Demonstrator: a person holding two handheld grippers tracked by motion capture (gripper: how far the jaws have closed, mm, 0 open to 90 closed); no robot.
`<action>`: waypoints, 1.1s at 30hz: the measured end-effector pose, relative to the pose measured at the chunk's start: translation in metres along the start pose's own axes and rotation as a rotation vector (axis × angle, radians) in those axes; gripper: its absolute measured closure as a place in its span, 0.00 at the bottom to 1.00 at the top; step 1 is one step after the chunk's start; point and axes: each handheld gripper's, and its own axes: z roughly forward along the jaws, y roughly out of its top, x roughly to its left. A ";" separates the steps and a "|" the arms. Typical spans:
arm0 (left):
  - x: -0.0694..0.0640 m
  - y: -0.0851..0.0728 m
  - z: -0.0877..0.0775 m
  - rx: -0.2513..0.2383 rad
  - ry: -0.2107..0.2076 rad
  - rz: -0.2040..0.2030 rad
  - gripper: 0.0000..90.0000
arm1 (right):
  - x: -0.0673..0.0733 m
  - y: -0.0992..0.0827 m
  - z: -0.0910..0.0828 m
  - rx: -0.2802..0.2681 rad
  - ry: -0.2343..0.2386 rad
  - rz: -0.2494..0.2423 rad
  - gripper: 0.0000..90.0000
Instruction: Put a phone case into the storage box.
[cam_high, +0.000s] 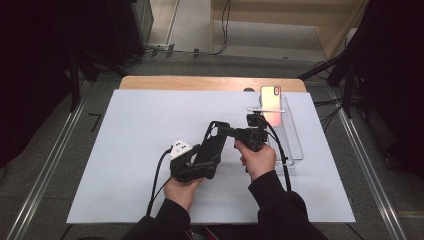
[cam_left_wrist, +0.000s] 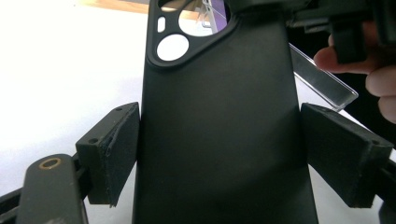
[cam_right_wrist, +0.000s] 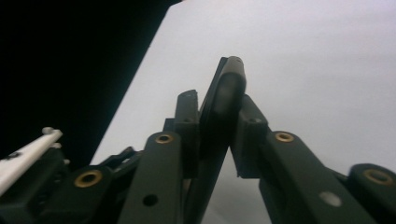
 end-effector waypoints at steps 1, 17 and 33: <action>0.000 0.000 0.000 -0.002 -0.001 0.001 0.17 | 0.001 0.000 0.000 0.005 0.001 -0.001 0.84; 0.006 0.006 0.000 0.027 -0.095 -0.034 0.14 | 0.014 0.006 -0.009 0.018 0.033 -0.040 0.88; 0.017 0.033 -0.012 0.163 -0.141 0.017 0.17 | 0.017 0.011 -0.037 0.018 -0.015 -0.217 0.88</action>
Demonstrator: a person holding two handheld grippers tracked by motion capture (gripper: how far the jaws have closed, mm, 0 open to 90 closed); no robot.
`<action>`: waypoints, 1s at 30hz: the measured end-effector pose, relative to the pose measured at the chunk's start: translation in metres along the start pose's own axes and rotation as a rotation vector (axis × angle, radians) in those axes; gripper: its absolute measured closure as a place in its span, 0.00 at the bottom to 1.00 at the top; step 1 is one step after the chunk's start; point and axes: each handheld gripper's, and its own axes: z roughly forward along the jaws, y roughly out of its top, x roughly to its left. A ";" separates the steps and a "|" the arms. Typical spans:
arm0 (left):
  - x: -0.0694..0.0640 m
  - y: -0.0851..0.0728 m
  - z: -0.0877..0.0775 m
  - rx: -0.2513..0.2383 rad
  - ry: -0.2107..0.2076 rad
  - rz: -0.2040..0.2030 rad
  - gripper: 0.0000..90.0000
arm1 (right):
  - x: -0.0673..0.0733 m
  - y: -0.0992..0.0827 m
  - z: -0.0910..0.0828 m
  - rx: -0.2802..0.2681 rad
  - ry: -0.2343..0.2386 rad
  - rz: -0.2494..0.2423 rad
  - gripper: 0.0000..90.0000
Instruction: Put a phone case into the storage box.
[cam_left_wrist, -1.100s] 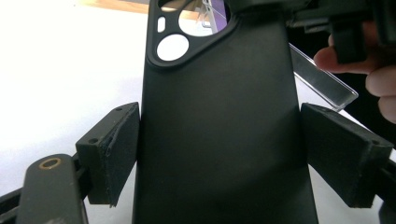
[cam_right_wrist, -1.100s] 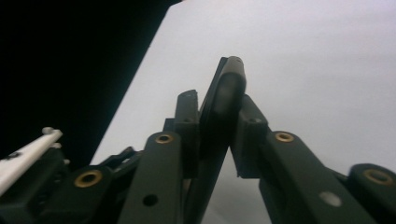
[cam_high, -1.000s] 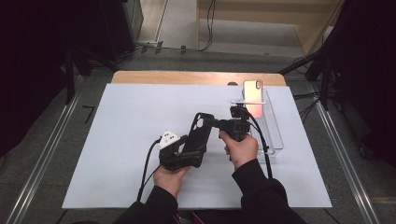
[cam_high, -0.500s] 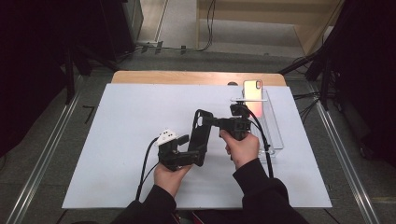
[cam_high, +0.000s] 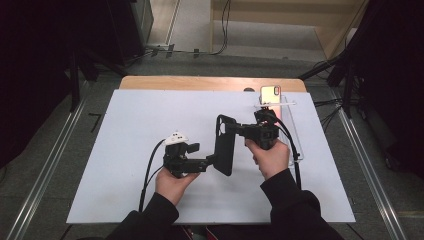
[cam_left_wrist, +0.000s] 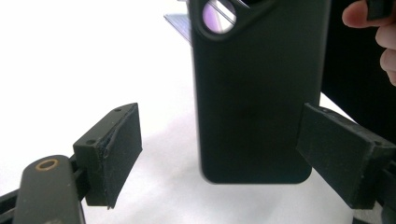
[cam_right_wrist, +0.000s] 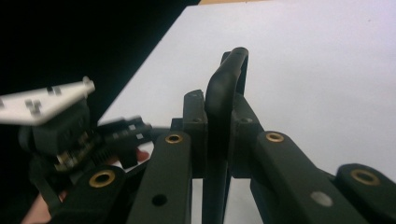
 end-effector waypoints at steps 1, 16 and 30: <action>0.001 0.002 -0.001 0.011 0.001 0.010 0.17 | 0.000 -0.001 -0.001 0.004 0.001 -0.018 0.88; 0.021 0.023 -0.016 0.087 -0.132 0.070 0.20 | -0.009 -0.011 -0.010 0.075 0.119 -0.212 0.87; 0.030 0.036 -0.019 0.148 -0.325 0.165 0.21 | -0.009 -0.018 -0.007 0.144 0.277 -0.337 0.87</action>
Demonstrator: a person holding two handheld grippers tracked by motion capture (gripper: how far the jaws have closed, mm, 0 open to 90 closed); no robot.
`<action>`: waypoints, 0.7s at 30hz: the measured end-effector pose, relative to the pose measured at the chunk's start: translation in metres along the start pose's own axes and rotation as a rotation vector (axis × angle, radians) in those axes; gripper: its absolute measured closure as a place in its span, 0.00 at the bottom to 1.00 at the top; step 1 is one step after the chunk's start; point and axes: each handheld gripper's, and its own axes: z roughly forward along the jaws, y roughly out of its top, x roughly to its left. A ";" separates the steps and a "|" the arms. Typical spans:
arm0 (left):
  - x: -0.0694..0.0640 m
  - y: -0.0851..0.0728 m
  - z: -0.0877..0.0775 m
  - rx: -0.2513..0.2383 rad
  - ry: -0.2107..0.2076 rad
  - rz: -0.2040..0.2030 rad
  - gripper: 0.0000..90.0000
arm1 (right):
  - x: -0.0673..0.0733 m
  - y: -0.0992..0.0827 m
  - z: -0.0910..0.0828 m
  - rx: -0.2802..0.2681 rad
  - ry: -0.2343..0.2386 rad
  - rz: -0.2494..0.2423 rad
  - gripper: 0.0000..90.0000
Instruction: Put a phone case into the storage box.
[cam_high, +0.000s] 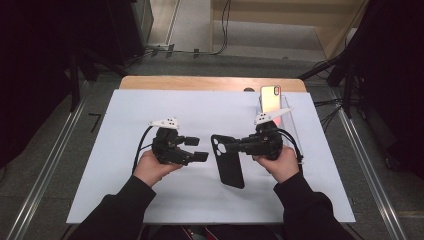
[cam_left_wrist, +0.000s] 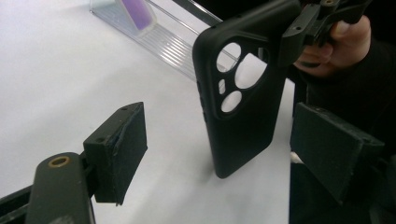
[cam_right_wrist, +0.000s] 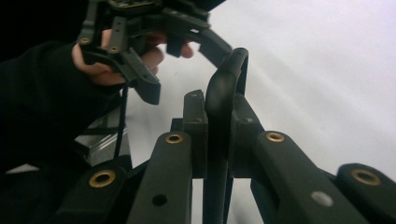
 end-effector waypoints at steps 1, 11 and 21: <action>0.000 0.000 -0.001 0.000 -0.007 0.008 0.21 | 0.000 0.000 0.000 0.003 0.008 -0.009 0.87; 0.002 0.009 0.001 0.016 -0.087 0.065 0.27 | 0.004 0.005 0.001 0.001 0.091 -0.056 0.87; 0.007 0.011 0.003 -0.003 -0.149 0.049 0.48 | 0.006 0.005 0.008 0.012 0.146 -0.079 0.87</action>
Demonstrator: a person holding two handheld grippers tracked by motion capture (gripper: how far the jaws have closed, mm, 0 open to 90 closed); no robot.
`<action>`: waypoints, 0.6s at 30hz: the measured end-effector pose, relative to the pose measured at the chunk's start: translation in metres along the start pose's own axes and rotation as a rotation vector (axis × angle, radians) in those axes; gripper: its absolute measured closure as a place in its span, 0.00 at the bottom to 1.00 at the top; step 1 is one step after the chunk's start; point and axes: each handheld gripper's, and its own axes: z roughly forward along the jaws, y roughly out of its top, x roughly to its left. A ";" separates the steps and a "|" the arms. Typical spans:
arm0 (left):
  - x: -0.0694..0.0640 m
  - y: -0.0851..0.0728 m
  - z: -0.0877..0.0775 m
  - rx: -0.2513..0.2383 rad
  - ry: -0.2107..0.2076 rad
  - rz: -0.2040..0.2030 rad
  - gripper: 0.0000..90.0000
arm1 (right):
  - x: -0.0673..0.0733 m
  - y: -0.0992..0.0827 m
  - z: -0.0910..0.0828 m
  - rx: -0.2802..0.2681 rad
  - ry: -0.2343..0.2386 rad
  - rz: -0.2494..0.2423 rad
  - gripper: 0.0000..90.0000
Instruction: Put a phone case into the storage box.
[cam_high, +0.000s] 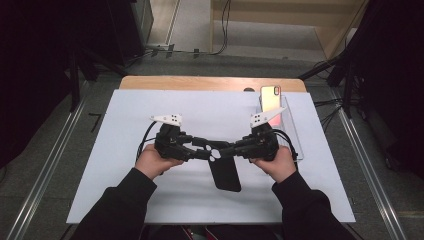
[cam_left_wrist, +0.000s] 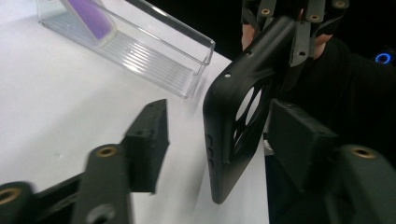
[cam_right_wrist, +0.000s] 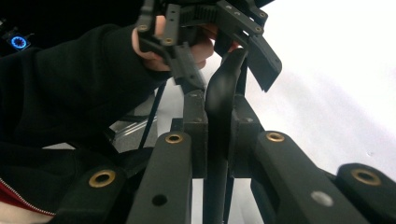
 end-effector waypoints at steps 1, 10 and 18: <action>0.000 0.000 0.000 -0.009 -0.004 -0.005 0.53 | 0.000 0.000 0.001 0.000 0.006 -0.003 0.87; -0.001 0.000 -0.002 0.013 -0.055 0.002 0.78 | -0.004 -0.001 0.001 -0.006 0.011 0.011 0.86; -0.004 0.002 -0.006 0.017 -0.062 0.033 0.86 | -0.006 -0.001 -0.001 -0.023 -0.009 0.002 0.83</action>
